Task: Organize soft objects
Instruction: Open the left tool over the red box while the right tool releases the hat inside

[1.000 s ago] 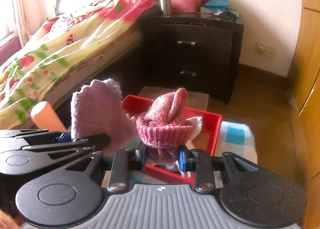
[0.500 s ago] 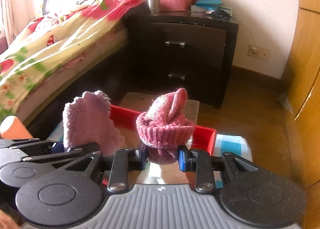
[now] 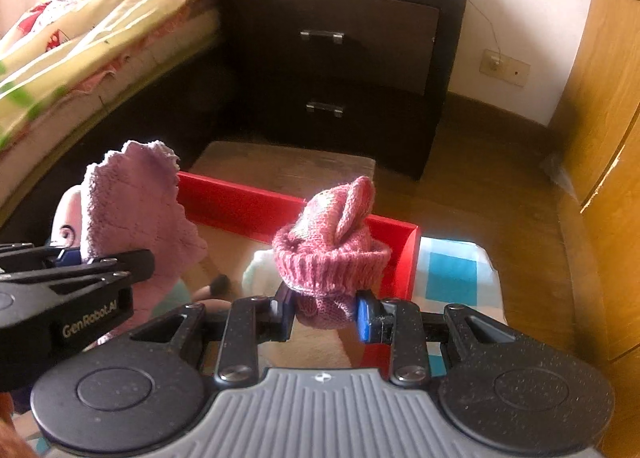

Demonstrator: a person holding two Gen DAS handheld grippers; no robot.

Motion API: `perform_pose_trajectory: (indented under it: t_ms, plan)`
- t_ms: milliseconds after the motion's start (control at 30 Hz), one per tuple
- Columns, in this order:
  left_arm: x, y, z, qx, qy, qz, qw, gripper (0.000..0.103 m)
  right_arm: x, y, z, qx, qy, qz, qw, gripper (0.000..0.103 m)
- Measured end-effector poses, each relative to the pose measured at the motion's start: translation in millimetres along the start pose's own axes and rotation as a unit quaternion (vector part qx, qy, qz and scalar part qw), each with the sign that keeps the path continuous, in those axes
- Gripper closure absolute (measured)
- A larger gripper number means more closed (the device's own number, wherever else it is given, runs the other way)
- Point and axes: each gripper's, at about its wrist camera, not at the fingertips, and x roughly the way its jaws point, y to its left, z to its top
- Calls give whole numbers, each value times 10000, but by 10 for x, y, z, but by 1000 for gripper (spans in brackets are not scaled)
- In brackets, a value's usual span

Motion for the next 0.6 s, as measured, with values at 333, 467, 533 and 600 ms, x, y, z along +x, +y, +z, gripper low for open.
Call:
perform_pose_trajectory:
  t_ms: [333,467,533,600]
  plan:
    - [69,-27,41,2,-110,31,9999,37,189,48,-12,-198,90,-442,9988,49]
    - [39,-46,55,45,-145,27,9999,29,181,24,0,-136,80,-409,9990,47]
    - [14,-52,57,66,-173,45,9998,26,186,2,3,-95,97,-370,9992,47]
    - [-20,-44,63,60,-183,23,9998,25,174,-20,6,-80,88,-392,9992,47]
